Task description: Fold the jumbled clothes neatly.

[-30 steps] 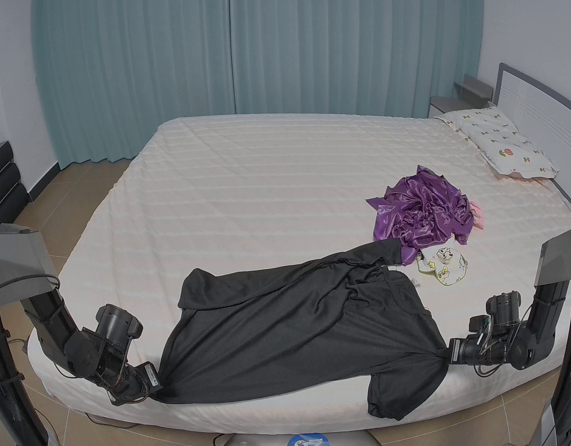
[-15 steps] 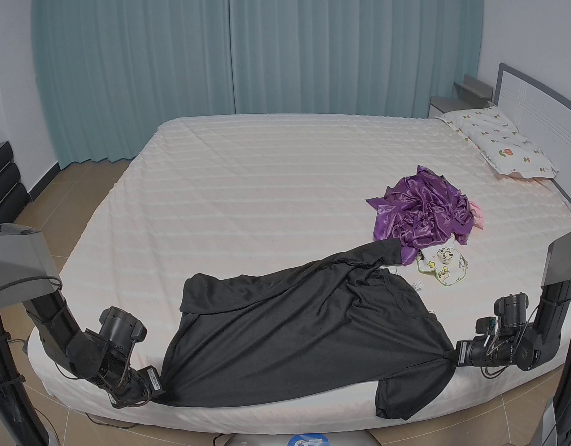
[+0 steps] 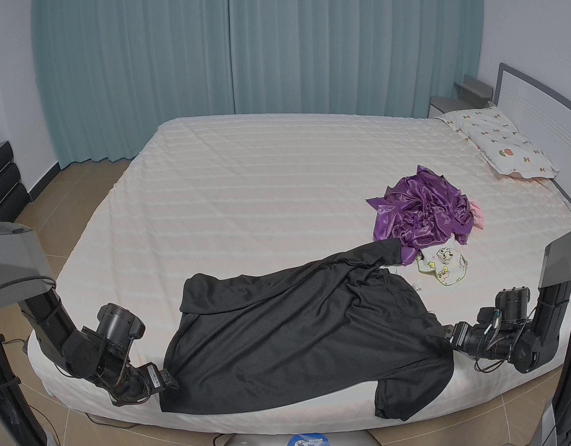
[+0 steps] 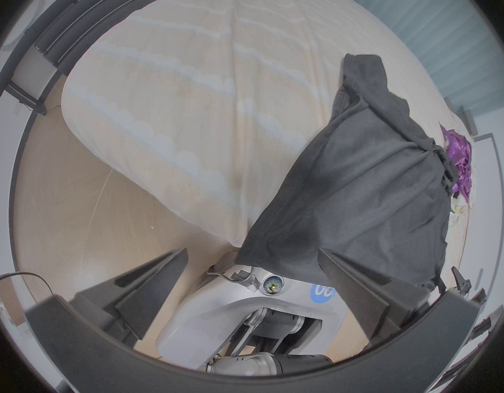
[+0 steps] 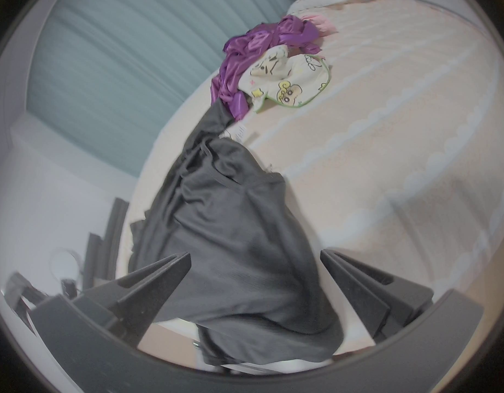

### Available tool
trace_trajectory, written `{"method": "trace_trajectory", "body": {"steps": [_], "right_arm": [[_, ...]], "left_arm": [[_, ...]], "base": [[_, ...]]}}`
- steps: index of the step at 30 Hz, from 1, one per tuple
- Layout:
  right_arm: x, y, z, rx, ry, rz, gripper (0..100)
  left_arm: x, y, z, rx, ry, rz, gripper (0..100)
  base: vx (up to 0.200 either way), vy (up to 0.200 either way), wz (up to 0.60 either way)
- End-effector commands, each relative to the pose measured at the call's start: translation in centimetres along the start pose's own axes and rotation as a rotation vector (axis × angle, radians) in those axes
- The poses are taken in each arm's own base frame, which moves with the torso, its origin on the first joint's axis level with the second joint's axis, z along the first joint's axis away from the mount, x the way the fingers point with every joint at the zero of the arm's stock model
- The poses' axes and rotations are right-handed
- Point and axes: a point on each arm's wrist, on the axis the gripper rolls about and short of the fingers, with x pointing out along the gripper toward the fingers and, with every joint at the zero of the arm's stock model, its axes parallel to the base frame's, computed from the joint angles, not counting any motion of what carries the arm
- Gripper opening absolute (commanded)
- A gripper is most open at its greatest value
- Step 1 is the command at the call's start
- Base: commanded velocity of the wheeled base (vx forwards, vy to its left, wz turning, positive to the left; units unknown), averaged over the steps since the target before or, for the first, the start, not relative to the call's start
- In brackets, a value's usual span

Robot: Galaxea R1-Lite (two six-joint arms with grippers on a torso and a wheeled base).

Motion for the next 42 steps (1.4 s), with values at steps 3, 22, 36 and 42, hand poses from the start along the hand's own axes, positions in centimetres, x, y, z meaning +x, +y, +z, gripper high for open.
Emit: {"method": "trace_trajectory", "body": {"steps": [3, 22, 36, 42], "right_arm": [[-1.0, 1.2, -0.6, 0.038, -0.001, 0.071, 100], [-1.0, 1.4, -1.4, 0.088, -0.011, 0.099, 100], [-1.0, 1.5, -1.5, 0.085, -0.007, 0.102, 100], [-1.0, 1.5, -1.5, 0.084, -0.008, 0.103, 100]], "left_arm": [[-3.0, 0.4, 0.7, 0.024, -0.045, -0.12, 100], [-2.7, 1.0, 0.5, 0.041, 0.008, -0.098, 100], [-2.4, 0.8, 0.2, 0.05, 0.026, -0.091, 100], [-2.0, 0.4, 0.8, 0.037, 0.018, -0.092, 100]], "base": [[0.0, 0.0, 0.0], [0.0, 0.063, 0.0], [-0.129, 0.0, 0.0], [0.0, 0.0, 0.0]]}}
